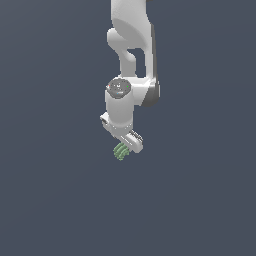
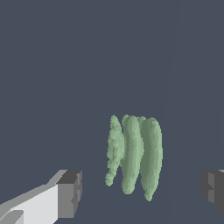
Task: Pick up the object and move it to a goal position.
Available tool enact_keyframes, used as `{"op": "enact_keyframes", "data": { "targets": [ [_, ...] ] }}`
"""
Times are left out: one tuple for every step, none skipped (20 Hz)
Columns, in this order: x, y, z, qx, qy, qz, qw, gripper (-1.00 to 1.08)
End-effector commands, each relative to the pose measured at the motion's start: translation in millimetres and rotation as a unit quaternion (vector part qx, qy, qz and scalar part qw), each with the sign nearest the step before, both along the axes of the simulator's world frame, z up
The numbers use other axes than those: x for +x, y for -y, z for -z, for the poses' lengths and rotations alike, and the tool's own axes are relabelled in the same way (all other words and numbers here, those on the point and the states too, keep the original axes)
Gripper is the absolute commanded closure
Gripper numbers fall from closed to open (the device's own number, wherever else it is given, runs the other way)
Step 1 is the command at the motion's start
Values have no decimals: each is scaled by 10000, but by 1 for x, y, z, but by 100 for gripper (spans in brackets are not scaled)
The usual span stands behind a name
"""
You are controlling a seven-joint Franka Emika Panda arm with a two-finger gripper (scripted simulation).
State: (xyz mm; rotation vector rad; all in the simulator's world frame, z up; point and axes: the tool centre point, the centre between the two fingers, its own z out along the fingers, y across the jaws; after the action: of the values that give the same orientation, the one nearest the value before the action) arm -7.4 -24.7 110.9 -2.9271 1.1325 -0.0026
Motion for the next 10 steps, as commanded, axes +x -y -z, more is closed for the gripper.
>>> {"op": "enact_keyframes", "data": {
  "targets": [
    [-1,3,3,-5,-6,197,9998,-92],
    [-1,4,4,-6,-8,253,9997,-92],
    [-1,5,5,-8,-10,300,9995,-92],
    [-2,5,5,-9,-11,339,9994,-92],
    [-2,6,6,-10,-12,368,9993,-92],
    [-2,6,6,-10,-13,390,9992,-92],
    [-2,6,7,-11,-13,403,9992,-92],
    [-2,7,7,-11,-14,407,9992,-92],
    [-2,6,6,-10,-14,381,9993,-92],
    [-2,6,7,-10,-14,381,9993,-92]
  ]
}}
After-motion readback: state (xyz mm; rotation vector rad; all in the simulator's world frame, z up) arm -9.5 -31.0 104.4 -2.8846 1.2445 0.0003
